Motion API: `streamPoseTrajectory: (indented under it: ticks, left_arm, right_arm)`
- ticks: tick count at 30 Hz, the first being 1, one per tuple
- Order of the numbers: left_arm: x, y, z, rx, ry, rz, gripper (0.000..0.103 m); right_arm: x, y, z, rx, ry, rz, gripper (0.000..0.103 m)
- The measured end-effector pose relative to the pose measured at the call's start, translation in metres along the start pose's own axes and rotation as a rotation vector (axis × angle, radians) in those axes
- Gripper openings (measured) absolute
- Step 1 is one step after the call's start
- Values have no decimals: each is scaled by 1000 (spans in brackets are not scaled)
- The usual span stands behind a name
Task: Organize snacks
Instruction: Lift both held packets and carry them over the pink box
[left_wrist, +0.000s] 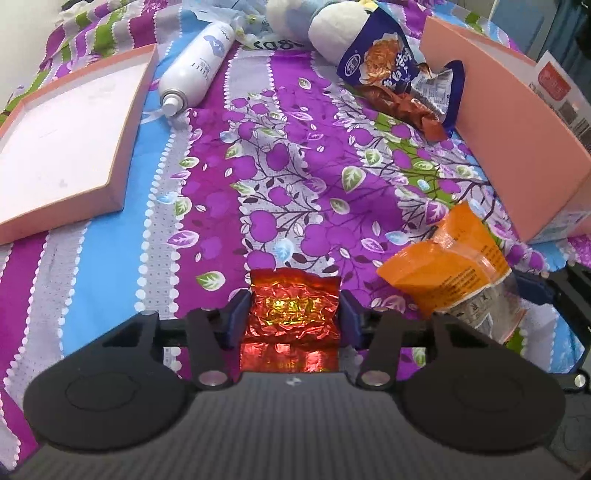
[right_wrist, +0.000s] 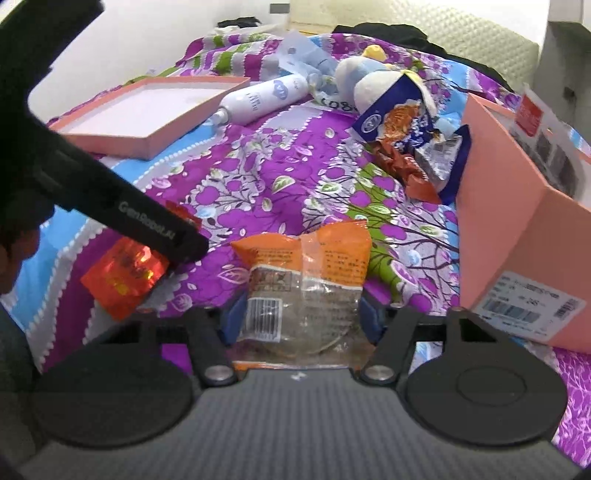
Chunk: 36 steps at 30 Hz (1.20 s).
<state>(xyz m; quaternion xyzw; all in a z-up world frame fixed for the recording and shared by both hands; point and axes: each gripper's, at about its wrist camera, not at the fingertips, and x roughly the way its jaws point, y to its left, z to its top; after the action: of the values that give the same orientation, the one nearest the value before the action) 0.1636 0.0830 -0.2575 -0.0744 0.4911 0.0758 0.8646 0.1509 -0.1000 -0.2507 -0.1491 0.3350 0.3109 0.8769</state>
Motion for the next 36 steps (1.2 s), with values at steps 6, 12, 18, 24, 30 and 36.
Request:
streamPoseTrajectory:
  ticks: [6, 12, 18, 24, 30, 36]
  left_arm:
    - [-20, -5, 6, -20, -20, -26, 57]
    - [-54, -20, 20, -34, -62, -73, 57]
    - [-98, -39, 37, -11, -110, -106, 57]
    - [-144, -58, 48, -2, -172, -177, 57]
    - [-186, -77, 59, 16, -242, -231, 57]
    - [-209, -104, 79, 43, -286, -275, 57]
  right_arm:
    - [-26, -11, 6, 87, -20, -39, 59]
    - [-64, -21, 21, 162, -79, -98, 59]
    - [-108, -35, 37, 243, -146, -140, 59]
    - [-151, -46, 50, 280, -213, -189, 59]
    - [-185, -60, 59, 302, -255, -216, 59]
    - [-207, -82, 71, 309, -292, -243, 59]
